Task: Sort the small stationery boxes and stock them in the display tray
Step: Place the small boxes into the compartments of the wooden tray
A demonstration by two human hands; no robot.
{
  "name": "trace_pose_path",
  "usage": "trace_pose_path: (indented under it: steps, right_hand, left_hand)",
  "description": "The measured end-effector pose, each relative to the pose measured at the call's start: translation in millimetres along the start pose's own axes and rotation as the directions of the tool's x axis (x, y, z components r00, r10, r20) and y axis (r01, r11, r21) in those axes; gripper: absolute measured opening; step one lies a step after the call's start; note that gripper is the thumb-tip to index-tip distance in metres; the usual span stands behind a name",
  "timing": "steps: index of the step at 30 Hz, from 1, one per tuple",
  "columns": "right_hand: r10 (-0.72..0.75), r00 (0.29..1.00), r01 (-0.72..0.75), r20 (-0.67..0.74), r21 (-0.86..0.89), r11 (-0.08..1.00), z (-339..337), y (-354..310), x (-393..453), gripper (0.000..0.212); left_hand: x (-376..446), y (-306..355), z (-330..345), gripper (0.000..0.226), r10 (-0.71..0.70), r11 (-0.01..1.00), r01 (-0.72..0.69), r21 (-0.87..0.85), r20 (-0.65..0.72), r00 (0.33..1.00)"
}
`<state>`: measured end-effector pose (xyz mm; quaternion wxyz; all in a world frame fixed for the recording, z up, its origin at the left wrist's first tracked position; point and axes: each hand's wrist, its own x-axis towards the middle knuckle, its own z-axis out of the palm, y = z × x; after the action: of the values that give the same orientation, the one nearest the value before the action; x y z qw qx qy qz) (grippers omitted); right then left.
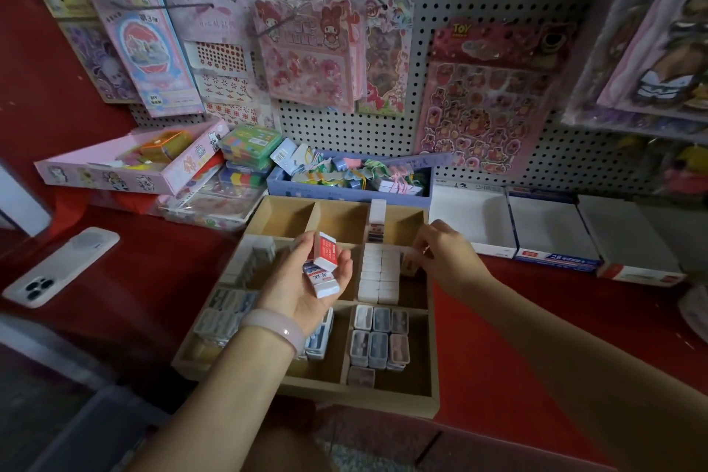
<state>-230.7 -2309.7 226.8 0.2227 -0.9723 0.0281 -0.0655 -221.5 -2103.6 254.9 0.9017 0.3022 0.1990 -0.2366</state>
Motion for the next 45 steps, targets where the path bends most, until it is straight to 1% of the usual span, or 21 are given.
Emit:
trace_pose_path:
  steps: [3, 7, 10, 13, 14, 15, 17, 18, 20, 23, 25, 27, 28, 29, 30, 31, 32, 33, 36, 42, 45]
  right_hand:
    - [-0.049, 0.999, 0.05, 0.014, -0.09, 0.995, 8, -5, 0, 0.019]
    - [-0.086, 0.996, 0.092, 0.035, -0.244, 0.965, 16, -7, 1, 0.014]
    - [-0.074, 0.996, 0.087, 0.058, -0.261, 0.961, 14, -10, 3, 0.012]
    - [-0.09, 0.995, 0.099, 0.047, -0.28, 0.955, 2, -21, 10, 0.019]
    - [-0.13, 0.991, 0.134, 0.034, -0.235, 0.963, -1, -30, 13, 0.022]
    - [-0.177, 0.983, 0.181, 0.036, -0.143, 0.973, -2, -41, 14, 0.023]
    - [-0.255, 0.96, 0.244, 0.119, 0.098, 0.965, -1, -71, 14, 0.027]
    - [-0.265, 0.946, 0.229, 0.186, 0.197, 0.953, 1, -86, 13, 0.03]
    - [-0.252, 0.927, 0.162, 0.277, 0.311, 0.937, 7, -106, 12, 0.031]
    - [-0.207, 0.918, 0.051, 0.339, 0.417, 0.907, 10, -116, 14, 0.024]
    - [-0.194, 0.916, -0.041, 0.352, 0.56, 0.827, 9, -117, 16, 0.015]
    - [-0.12, 0.952, -0.116, 0.282, 0.693, 0.712, 7, -114, 21, 0.01]
    - [-0.056, 0.971, -0.123, 0.231, 0.688, 0.715, 7, -111, 26, 0.011]
    - [-0.002, 0.985, -0.103, 0.171, 0.601, 0.792, 7, -107, 31, 0.013]
    - [0.006, 0.993, -0.057, 0.119, 0.427, 0.902, 8, -103, 35, 0.016]
    - [-0.019, 0.995, -0.005, 0.102, 0.233, 0.972, 12, -98, 39, 0.016]
    - [-0.047, 0.991, 0.035, 0.122, 0.099, 0.994, 17, -97, 41, 0.015]
    - [-0.057, 0.985, 0.053, 0.163, 0.025, 0.998, 23, -96, 42, 0.013]
    - [-0.043, 0.974, 0.06, 0.223, -0.071, 0.996, 43, -101, 40, 0.016]
    - [-0.037, 0.98, 0.059, 0.193, -0.108, 0.992, 62, -106, 40, 0.025]
    - [-0.036, 0.978, 0.062, 0.204, -0.122, 0.991, 63, -106, 40, 0.025]
  left_hand:
    - [-1, 3, -4, 0.022, -0.007, 1.0, 0.007, 0.007, 0.013, 1.0]
    - [-5, 8, -8, 0.015, -0.003, 1.0, 0.003, -0.002, 0.036, 0.999]
    - [-8, 12, -16, 0.018, 0.026, 0.999, -0.027, 0.035, 0.043, 0.999]
    - [-11, 16, -25, 0.023, 0.037, 0.995, -0.041, 0.087, 0.045, 0.998]
    - [-12, 16, -26, 0.024, 0.041, 0.994, -0.047, 0.098, 0.054, 0.998]
    - [-14, 16, -27, 0.025, 0.048, 0.993, -0.055, 0.108, 0.065, 0.997]
    - [-17, 15, -27, 0.025, 0.063, 0.989, -0.075, 0.131, 0.089, 0.994]
    - [-18, 15, -27, 0.025, 0.073, 0.985, -0.086, 0.147, 0.093, 0.993]
    - [-20, 17, -29, 0.025, 0.095, 0.978, -0.11, 0.177, 0.091, 0.991]
    - [-18, 22, -36, 0.025, 0.122, 0.97, -0.134, 0.202, 0.074, 0.99]
    - [-17, 26, -42, 0.02, 0.125, 0.967, -0.134, 0.216, 0.054, 0.991]
    - [-15, 30, -46, 0.02, 0.138, 0.968, -0.142, 0.206, 0.033, 0.99]
    - [-14, 33, -49, 0.02, 0.157, 0.966, -0.157, 0.204, 0.015, 0.987]
    - [-13, 36, -51, 0.02, 0.173, 0.964, -0.169, 0.208, -0.002, 0.985]
    - [-13, 39, -54, 0.019, 0.179, 0.962, -0.172, 0.21, -0.013, 0.984]
    - [-13, 43, -56, 0.019, 0.177, 0.963, -0.17, 0.209, -0.019, 0.984]
    - [-12, 46, -58, 0.019, 0.172, 0.965, -0.165, 0.204, -0.018, 0.985]
    - [-11, 49, -61, 0.02, 0.168, 0.965, -0.161, 0.204, -0.014, 0.986]
    - [-10, 52, -65, 0.02, 0.158, 0.965, -0.154, 0.212, -0.002, 0.987]
    - [-9, 53, -67, 0.019, 0.124, 0.97, -0.125, 0.21, 0.018, 0.992]
    - [-10, 52, -66, 0.017, 0.1, 0.97, -0.102, 0.222, 0.017, 0.995]
